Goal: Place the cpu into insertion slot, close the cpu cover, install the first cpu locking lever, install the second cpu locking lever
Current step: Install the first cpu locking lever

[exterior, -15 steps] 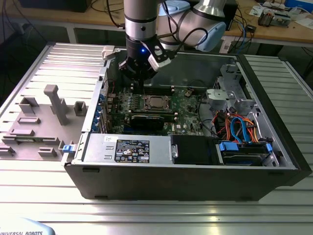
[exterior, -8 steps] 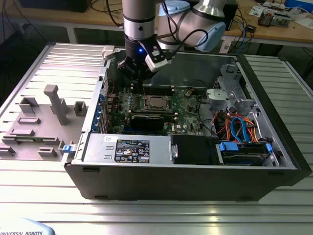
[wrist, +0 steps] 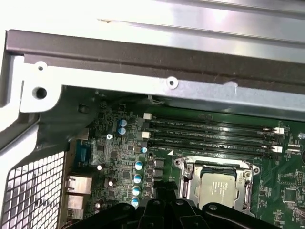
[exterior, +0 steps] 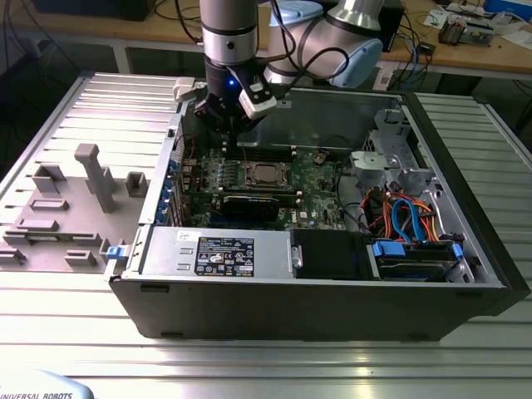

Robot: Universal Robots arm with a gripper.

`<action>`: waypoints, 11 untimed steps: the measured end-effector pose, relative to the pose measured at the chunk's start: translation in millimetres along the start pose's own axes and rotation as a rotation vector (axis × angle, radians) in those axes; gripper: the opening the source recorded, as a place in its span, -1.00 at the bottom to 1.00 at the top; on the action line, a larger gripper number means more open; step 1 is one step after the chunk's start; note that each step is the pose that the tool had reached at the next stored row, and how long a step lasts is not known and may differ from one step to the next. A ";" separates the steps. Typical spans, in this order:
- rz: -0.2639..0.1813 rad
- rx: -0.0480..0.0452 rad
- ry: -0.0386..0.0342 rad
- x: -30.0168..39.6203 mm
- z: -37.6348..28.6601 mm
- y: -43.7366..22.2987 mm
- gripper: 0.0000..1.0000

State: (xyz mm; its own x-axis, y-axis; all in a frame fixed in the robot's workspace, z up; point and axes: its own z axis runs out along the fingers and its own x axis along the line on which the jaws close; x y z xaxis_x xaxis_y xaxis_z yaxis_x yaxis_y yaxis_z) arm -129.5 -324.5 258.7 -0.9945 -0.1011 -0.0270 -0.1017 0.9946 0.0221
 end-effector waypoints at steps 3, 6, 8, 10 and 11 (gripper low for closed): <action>0.008 0.0004 -0.0017 -0.3 0.1 3.5 -0.79; 0.010 0.0006 -0.0036 -1.0 0.2 9.8 -0.79; 0.010 0.0006 -0.0043 -1.4 0.4 13.9 -0.79; 0.010 0.0007 -0.0042 -1.7 0.4 16.6 -0.79; 0.010 0.0007 -0.0041 -1.9 0.4 17.1 -0.79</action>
State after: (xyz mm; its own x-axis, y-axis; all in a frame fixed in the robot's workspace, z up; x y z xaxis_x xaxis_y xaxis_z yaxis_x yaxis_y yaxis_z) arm -129.4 -307.3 258.7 -0.9954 -0.0912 -0.0309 -0.0919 0.9955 0.0218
